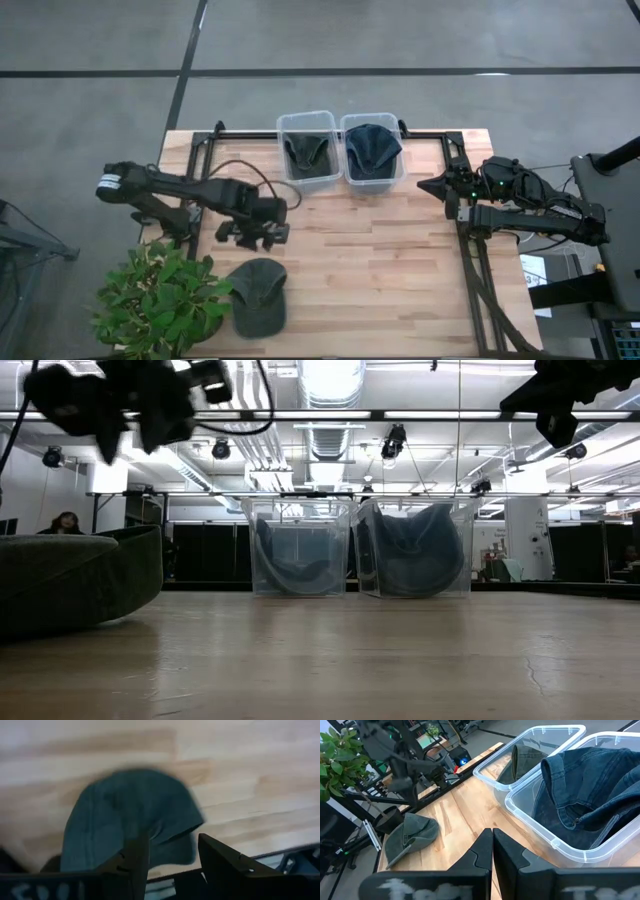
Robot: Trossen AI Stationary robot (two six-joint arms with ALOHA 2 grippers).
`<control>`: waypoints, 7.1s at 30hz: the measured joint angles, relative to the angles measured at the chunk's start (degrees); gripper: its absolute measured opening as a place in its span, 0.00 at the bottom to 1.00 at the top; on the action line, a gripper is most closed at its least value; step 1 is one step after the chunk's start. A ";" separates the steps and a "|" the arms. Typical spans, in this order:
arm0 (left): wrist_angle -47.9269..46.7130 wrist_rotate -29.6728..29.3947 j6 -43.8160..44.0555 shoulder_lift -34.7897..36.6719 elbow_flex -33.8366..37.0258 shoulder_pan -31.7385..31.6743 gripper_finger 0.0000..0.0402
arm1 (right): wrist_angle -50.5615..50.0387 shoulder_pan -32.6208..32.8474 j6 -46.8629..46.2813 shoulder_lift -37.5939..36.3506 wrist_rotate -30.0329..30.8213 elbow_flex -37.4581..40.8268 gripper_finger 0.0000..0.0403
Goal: Pick & Place hat
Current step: Put the green cap into the left transparent bin
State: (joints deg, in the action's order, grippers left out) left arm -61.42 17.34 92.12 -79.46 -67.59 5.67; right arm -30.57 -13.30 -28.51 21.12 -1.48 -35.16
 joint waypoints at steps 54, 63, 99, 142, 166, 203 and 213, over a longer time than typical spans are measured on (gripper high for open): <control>19.61 25.80 27.35 0.00 23.52 13.17 0.40 | -0.02 0.02 2.60 0.00 -0.20 0.00 0.02; 23.85 28.74 29.76 0.00 26.49 14.79 0.40 | -0.02 0.02 2.59 0.02 -0.19 0.00 0.02; 42.51 19.05 31.62 0.00 34.29 16.79 0.35 | 0.01 0.02 2.58 0.00 0.04 0.00 0.02; 72.67 -53.75 -20.76 18.23 34.21 15.73 0.02 | 0.02 0.02 2.60 0.00 0.02 0.00 0.02; 126.04 -37.26 -72.72 18.23 33.96 15.04 0.02 | 0.01 0.01 3.97 0.01 0.07 0.00 0.02; 90.06 -70.51 -8.70 18.21 26.37 7.52 0.02 | 0.04 0.02 2.97 0.00 0.11 0.00 0.02; 33.91 -51.19 -2.81 14.24 5.64 -4.37 0.02 | 0.04 0.00 2.97 0.02 0.13 0.00 0.02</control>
State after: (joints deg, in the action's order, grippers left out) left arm -27.51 -33.85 89.32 -65.22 -61.95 1.31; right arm -30.52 -13.30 -25.54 21.15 -1.34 -35.16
